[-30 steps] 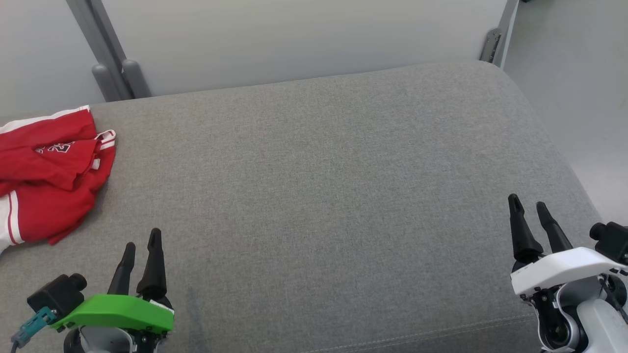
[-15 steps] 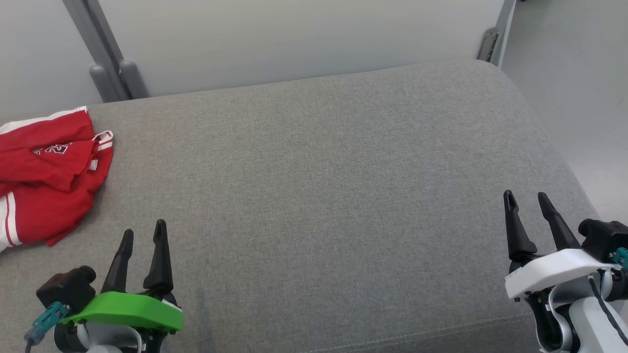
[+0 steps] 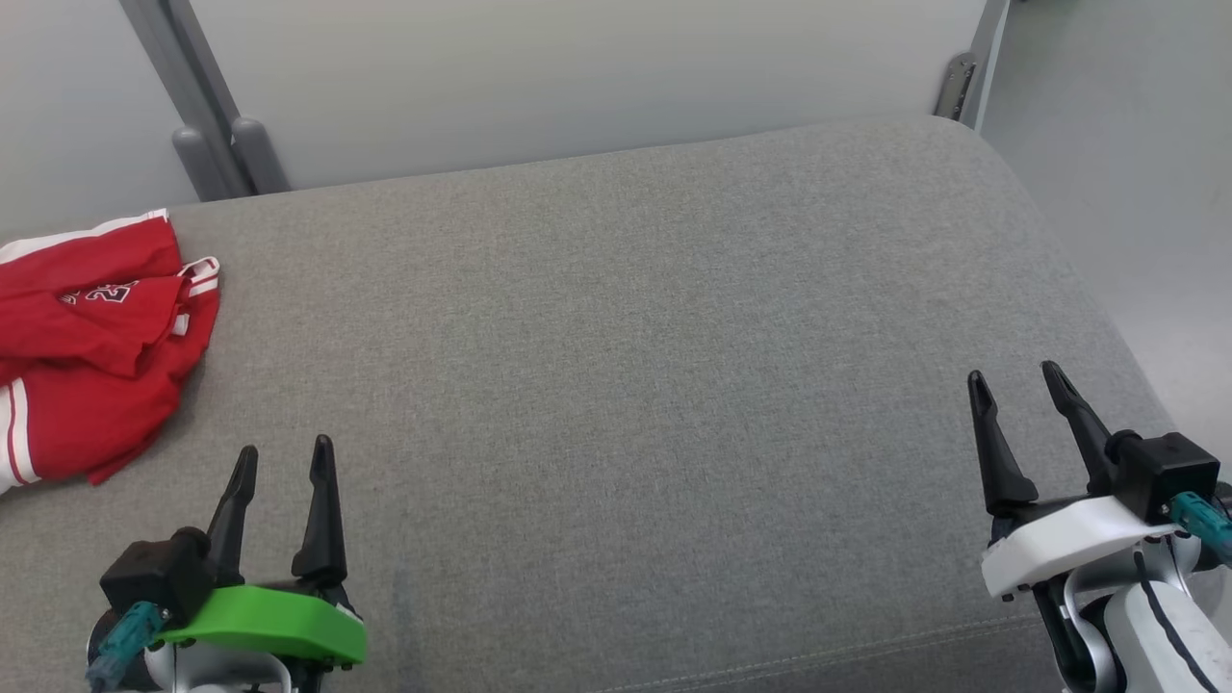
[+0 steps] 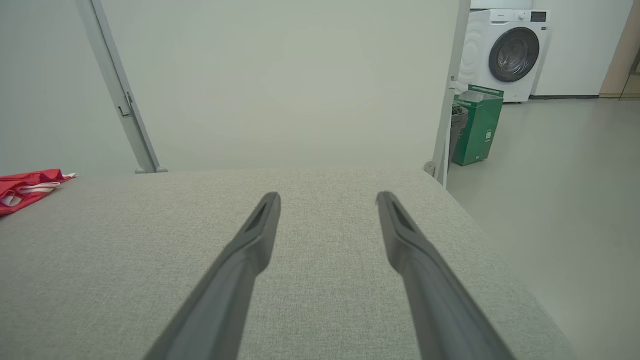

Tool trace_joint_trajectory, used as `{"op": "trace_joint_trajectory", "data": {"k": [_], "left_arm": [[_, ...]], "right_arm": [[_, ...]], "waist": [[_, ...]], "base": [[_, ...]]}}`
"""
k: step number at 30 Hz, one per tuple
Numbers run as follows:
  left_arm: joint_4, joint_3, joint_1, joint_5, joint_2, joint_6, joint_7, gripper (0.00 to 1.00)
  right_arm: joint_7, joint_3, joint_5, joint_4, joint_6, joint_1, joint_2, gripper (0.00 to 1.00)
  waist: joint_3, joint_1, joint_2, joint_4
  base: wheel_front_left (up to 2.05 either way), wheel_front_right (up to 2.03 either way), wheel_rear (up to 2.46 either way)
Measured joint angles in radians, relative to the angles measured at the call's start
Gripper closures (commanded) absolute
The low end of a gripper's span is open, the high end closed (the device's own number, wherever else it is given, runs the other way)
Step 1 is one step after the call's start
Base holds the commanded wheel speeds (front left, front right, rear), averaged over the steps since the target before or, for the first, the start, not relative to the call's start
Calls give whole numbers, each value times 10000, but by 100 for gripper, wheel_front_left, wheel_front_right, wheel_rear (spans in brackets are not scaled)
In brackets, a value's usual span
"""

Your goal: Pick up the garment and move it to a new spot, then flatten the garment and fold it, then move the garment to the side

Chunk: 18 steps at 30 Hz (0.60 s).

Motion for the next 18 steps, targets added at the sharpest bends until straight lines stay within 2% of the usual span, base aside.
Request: {"op": "trace_joint_trajectory", "data": {"k": [9, 18], "left_arm": [[2, 169, 137, 1131, -46, 0, -263, 0], [86, 311, 139, 1260, -84, -6, -265, 0]], "right_arm": [[-295, 42, -1197, -109, 0, -3, -134, 0], [-305, -46, -1204, -63, 107, -3, -105, 0]], "waist": [[28, 0, 0, -1], [47, 0, 0, 7]], "base": [[0, 0, 0], [0, 0, 0]]}}
